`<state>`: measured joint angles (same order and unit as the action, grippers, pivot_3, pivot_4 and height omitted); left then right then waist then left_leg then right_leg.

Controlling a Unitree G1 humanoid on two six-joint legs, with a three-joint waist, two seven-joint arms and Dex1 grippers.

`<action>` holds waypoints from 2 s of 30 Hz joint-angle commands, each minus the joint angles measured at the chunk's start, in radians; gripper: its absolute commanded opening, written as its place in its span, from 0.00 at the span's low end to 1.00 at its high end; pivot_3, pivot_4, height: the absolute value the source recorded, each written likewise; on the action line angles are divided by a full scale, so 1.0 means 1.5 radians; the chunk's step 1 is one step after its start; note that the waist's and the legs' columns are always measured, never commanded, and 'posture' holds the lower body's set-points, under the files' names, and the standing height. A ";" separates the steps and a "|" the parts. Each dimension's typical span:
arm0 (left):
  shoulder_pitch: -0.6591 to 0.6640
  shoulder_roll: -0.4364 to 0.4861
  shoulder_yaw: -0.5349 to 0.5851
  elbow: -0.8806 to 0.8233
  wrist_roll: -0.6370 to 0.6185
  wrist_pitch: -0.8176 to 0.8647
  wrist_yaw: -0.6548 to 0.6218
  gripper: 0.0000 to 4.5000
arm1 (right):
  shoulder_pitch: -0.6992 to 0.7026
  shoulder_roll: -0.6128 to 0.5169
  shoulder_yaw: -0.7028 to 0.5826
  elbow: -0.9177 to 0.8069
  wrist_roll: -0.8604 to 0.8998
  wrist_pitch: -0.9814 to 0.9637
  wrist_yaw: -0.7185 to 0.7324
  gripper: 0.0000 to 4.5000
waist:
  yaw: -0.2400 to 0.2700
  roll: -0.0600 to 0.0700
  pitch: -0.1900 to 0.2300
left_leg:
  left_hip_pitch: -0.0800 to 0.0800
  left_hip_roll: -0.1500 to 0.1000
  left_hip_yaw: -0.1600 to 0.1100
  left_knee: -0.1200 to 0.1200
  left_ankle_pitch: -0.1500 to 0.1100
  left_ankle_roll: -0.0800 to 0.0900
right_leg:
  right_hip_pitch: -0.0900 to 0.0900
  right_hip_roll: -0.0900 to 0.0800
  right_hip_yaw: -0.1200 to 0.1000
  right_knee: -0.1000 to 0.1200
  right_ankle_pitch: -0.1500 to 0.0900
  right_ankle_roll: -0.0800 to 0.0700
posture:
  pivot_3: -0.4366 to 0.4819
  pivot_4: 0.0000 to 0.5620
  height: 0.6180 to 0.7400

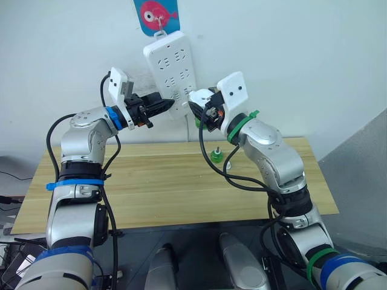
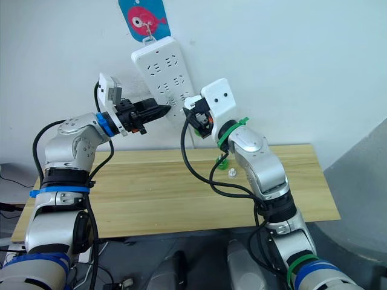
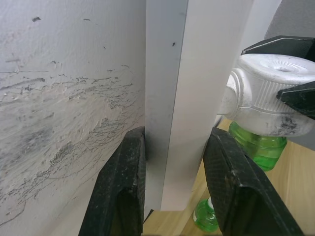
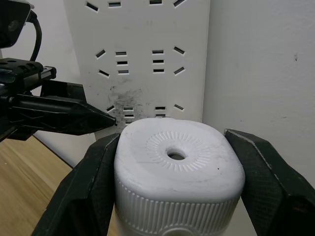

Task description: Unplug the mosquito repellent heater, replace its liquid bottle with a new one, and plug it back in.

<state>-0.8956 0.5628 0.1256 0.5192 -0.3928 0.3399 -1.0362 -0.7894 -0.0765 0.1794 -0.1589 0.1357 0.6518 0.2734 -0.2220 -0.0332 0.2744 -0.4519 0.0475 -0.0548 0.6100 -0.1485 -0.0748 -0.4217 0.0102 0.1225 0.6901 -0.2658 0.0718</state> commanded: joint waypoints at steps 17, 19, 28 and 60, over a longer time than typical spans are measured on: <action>0.003 0.007 0.011 -0.014 -0.003 0.000 0.003 0.30 | -0.031 0.009 -0.002 -0.032 -0.010 -0.055 0.003 0.67 | 0.000 0.000 0.000 | 0.000 0.000 0.000 0.000 0.000 0.000 | 0.000 0.000 0.000 0.000 0.000 0.000 | 0.23 0.42 0.96; 0.002 0.007 0.011 -0.013 -0.003 0.000 0.004 0.30 | -0.030 0.009 -0.002 -0.033 -0.010 -0.055 0.005 0.67 | 0.000 0.000 0.000 | 0.000 0.000 0.000 0.000 0.000 0.000 | 0.000 0.000 0.000 0.000 0.000 0.000 | 0.23 0.42 0.96; -0.001 0.007 0.010 -0.009 -0.002 -0.003 0.003 0.30 | -0.008 -0.007 0.005 -0.060 -0.005 -0.026 0.030 0.67 | 0.000 0.000 0.000 | 0.000 0.000 0.000 0.000 0.000 0.000 | 0.000 0.000 0.000 0.000 0.000 0.000 | 0.22 0.42 0.96; -0.010 0.019 0.015 -0.004 -0.014 0.030 -0.005 0.30 | 0.002 -0.008 0.002 -0.024 -0.027 -0.094 0.039 0.67 | 0.000 0.000 0.000 | 0.000 0.000 0.000 0.000 0.000 0.000 | 0.000 0.000 0.000 -0.001 0.000 0.001 | 0.23 0.41 0.96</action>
<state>-0.8997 0.5665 0.1249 0.5177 -0.4137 0.3839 -1.0462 -0.7595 -0.0918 0.1897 -0.1667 0.0995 0.5458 0.3330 -0.2215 -0.0332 0.2744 -0.4519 0.0475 -0.0546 0.6094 -0.1486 -0.0748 -0.4217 0.0102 0.1225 0.6892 -0.2665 0.0730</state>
